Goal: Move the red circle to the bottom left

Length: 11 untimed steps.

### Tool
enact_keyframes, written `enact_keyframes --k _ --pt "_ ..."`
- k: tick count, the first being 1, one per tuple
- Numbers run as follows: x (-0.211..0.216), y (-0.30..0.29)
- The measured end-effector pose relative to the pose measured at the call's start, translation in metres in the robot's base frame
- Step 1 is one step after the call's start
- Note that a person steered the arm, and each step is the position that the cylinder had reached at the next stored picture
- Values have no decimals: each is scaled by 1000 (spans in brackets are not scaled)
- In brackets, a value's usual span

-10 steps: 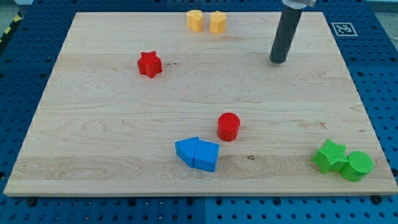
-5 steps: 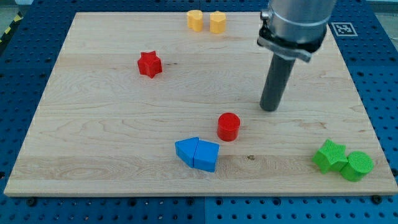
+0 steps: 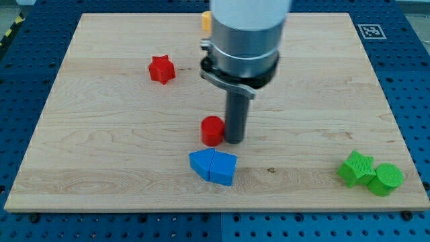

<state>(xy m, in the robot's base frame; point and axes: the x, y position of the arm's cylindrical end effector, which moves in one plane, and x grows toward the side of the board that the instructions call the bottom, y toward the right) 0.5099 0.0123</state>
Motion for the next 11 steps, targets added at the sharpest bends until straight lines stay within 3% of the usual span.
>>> enact_keyframes --k 5,7,8,11 --pt "-47 -192" --pt "-76 -200" --pt "-73 -167" --pt "-24 -155"
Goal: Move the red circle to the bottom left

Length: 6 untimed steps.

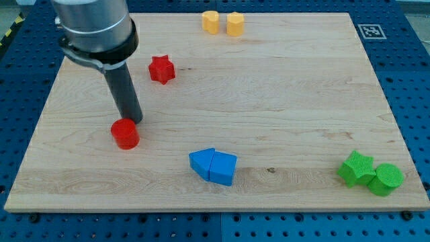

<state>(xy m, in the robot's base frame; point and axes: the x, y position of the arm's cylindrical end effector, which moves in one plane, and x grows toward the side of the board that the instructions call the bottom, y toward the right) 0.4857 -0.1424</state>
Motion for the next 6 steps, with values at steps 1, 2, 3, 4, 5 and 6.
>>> enact_keyframes --k 1,2,3,4,5,6 --pt "17 0" --pt "17 27" --pt "30 34" --pt "37 2" --pt "37 -25" --pt "39 -36"
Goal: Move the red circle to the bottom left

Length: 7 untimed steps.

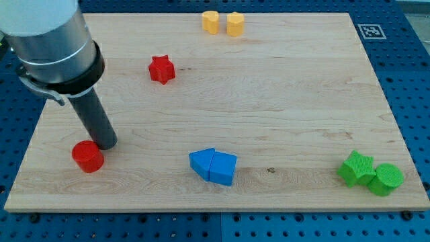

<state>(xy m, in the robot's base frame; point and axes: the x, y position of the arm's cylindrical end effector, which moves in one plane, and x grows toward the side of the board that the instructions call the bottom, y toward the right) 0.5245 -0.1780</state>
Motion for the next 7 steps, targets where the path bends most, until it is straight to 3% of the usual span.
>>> enact_keyframes --k 3,5,7 --pt "21 2" --pt "-44 133" --pt "-138 174"
